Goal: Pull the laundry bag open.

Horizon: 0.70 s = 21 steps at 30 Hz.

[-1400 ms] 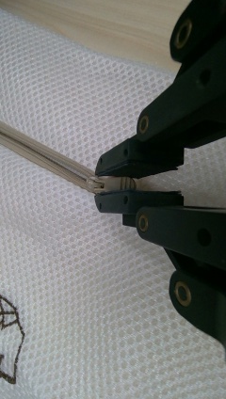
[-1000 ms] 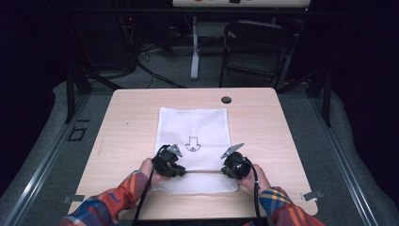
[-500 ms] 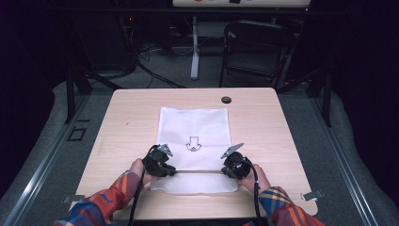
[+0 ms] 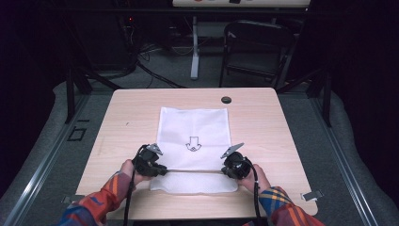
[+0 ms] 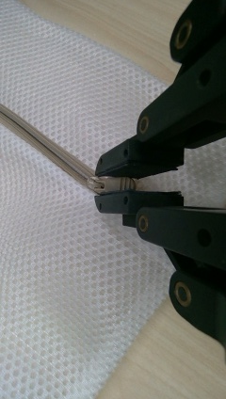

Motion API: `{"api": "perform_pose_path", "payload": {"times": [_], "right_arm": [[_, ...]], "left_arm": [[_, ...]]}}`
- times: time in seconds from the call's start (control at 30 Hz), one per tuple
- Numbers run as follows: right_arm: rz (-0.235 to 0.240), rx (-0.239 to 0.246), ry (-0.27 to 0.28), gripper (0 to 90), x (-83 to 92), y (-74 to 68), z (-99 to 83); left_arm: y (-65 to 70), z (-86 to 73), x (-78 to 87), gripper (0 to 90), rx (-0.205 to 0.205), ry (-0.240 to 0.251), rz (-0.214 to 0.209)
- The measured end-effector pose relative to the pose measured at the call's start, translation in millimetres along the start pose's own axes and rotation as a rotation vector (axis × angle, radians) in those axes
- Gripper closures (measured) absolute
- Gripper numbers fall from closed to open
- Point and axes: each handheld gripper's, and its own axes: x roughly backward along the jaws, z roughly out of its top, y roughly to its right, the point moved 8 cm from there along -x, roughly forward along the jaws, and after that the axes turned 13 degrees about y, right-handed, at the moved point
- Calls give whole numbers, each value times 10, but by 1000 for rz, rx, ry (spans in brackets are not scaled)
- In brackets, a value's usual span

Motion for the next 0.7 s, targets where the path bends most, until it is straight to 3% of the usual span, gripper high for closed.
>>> {"api": "perform_pose_path", "payload": {"times": [0.4, 0.63, 0.7], "right_arm": [[3, -9, 7, 900, -4, 0, 2], [-8, -6, 3, 900, 0, -4, -2], [-1, -6, 5, 900, 1, -3, -2]], "left_arm": [[-148, -172, 249, 813, 42, 15, 54], [-230, -298, 346, 813, 54, -29, 132], [-239, -329, 370, 813, 80, -17, 114]]}}
